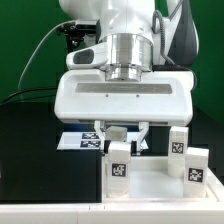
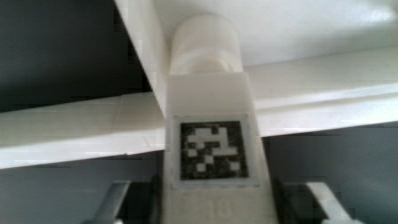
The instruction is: Assemble square table
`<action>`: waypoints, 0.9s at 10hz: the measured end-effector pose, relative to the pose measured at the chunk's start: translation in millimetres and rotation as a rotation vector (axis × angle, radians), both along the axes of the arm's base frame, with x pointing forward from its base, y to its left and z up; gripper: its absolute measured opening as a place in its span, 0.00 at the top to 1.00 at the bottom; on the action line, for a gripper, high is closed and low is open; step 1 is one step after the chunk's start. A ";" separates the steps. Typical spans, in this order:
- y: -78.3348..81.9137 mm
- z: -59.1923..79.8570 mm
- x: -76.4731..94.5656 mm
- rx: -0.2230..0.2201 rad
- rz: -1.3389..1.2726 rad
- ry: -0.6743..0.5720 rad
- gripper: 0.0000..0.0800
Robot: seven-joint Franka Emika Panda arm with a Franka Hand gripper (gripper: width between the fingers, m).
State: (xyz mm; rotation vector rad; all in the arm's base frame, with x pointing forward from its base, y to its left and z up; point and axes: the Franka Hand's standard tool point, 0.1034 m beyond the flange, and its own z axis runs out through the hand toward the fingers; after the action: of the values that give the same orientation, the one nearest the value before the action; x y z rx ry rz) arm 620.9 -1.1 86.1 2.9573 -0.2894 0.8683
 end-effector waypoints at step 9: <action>-2.8 8.7 15.7 0.049 -0.044 0.093 0.19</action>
Offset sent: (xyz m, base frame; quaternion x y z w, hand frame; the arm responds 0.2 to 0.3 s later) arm 0.0000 0.0000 0.0000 0.0000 0.0000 0.0000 1.0000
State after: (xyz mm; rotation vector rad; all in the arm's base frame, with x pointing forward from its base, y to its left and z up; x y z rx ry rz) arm 636.6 -3.9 94.8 3.0125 -0.3745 0.7268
